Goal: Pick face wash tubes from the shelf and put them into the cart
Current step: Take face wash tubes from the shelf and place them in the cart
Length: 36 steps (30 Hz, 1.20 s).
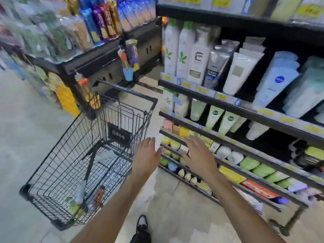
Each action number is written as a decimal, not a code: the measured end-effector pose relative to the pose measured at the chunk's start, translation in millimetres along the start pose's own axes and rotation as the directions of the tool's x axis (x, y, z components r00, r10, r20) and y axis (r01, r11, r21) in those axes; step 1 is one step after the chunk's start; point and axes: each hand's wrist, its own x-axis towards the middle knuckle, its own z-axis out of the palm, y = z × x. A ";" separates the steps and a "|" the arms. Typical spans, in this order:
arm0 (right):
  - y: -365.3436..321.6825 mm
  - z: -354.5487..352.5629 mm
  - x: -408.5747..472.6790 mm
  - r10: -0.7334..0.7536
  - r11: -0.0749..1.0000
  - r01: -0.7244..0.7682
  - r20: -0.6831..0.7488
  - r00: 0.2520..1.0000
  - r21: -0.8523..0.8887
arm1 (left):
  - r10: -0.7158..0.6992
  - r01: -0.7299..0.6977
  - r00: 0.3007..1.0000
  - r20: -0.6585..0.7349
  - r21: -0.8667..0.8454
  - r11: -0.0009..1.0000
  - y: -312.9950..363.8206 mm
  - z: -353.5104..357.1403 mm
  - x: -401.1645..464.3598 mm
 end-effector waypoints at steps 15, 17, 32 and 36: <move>-233.5 124.5 116.8 -0.321 0.944 0.329 0.289 0.902 0.022 | -0.455 0.457 0.882 0.124 0.008 0.889 -239.2 -40.9 -63.8; -261.5 144.1 125.3 -0.354 0.930 0.365 0.359 0.864 0.040 | -0.537 0.545 0.827 0.169 -0.001 0.839 -269.8 -40.3 -75.7; -365.2 374.7 200.5 -0.448 0.727 0.679 0.818 0.360 0.100 | -0.806 0.944 0.318 0.500 -0.088 0.317 -424.3 54.6 -118.1; -364.7 458.9 208.8 -0.436 0.631 0.768 0.868 0.239 0.106 | -0.797 0.967 0.236 0.556 -0.050 0.251 -461.6 102.9 -111.2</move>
